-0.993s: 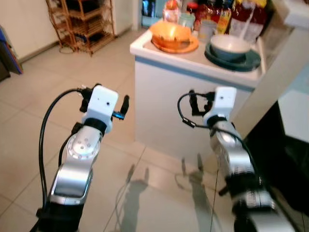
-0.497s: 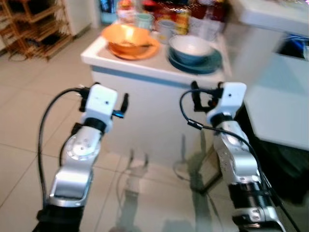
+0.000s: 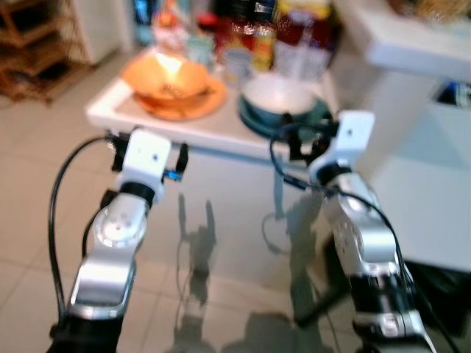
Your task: Setting the table
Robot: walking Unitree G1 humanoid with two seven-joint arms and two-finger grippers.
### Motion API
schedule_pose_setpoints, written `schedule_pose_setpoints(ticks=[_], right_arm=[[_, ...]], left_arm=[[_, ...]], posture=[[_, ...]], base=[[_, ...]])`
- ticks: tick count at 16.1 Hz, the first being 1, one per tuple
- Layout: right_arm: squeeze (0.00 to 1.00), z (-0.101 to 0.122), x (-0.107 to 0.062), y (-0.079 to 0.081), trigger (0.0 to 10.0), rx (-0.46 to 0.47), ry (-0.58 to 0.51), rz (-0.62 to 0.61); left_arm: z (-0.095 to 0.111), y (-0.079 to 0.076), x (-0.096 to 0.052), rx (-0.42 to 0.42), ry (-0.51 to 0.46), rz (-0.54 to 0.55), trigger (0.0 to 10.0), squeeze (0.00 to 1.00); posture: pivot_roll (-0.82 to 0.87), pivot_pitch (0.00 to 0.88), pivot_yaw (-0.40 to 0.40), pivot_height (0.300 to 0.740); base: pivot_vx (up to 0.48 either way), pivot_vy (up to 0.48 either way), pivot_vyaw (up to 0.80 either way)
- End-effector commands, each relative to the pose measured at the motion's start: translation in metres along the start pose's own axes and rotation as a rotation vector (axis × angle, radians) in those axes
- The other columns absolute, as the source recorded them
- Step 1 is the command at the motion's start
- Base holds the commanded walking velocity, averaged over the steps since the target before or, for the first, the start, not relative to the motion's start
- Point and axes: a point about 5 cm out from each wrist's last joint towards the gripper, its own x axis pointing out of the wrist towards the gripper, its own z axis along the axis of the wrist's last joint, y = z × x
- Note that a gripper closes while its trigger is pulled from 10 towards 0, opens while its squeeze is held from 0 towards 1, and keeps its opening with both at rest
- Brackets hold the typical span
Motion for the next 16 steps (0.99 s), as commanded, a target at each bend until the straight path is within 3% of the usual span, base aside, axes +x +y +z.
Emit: schedule_pose_setpoints(ticks=[1, 3, 6, 7, 8, 11, 12, 13, 16], right_arm=[[1.00, 0.006, 0.004, 0.007, 10.0, -0.002, 0.016, 0.034], [1.00, 0.006, 0.013, -0.004, 10.0, -0.075, 0.092, -0.062], [1.00, 0.016, 0.034, -0.015, 10.0, -0.064, 0.109, -0.135], [0.65, 0.020, 0.046, -0.021, 10.0, -0.054, 0.126, -0.164], [0.18, 0.018, 0.055, -0.031, 10.0, -0.066, 0.174, -0.211], [0.17, 0.022, 0.068, -0.054, 10.0, -0.027, 0.234, -0.300], [0.05, 0.022, 0.070, -0.058, 10.0, -0.005, 0.259, -0.320], [0.00, 0.021, 0.072, -0.062, 10.0, 0.049, 0.278, -0.342], [0.00, 0.017, 0.076, -0.066, 10.0, 0.168, 0.330, -0.363]], left_arm=[[0.004, 0.000, 0.000, -0.005, -0.010, -0.017, 10.0, 0.00], [0.007, -0.005, -0.001, 0.026, -0.024, -0.052, 10.0, 0.00], [0.010, -0.010, 0.000, 0.039, -0.042, -0.100, 10.0, 0.00], [0.011, -0.012, 0.001, 0.054, -0.042, -0.119, 10.0, 0.00], [0.013, -0.013, 0.003, 0.070, -0.042, -0.132, 10.0, 0.00], [0.019, -0.015, 0.004, 0.072, -0.060, -0.167, 10.0, 0.00], [0.022, -0.018, 0.002, 0.053, -0.068, -0.214, 10.0, 0.00], [0.025, -0.023, -0.002, 0.034, -0.080, -0.285, 10.0, 0.00], [0.031, -0.029, -0.006, 0.022, -0.098, -0.371, 10.0, 0.00]], posture=[[0.05, 0.000, -0.088, 0.740], [0.05, 0.000, -0.094, 0.740], [0.05, 0.000, -0.084, 0.740], [0.05, 0.000, -0.077, 0.740], [0.05, 0.000, -0.076, 0.740], [0.06, 0.000, -0.089, 0.740], [0.06, 0.000, -0.090, 0.740], [0.06, 0.000, -0.094, 0.740], [0.06, 0.000, -0.100, 0.740]], base=[[0.000, 0.000, 0.00], [0.000, 0.000, 0.00], [0.000, 0.000, 0.00], [0.000, 0.000, 0.00], [0.000, 0.000, 0.00], [0.000, 0.000, 0.00], [0.000, 0.000, 0.00], [0.000, 0.000, 0.00], [0.000, 0.000, 0.00]])
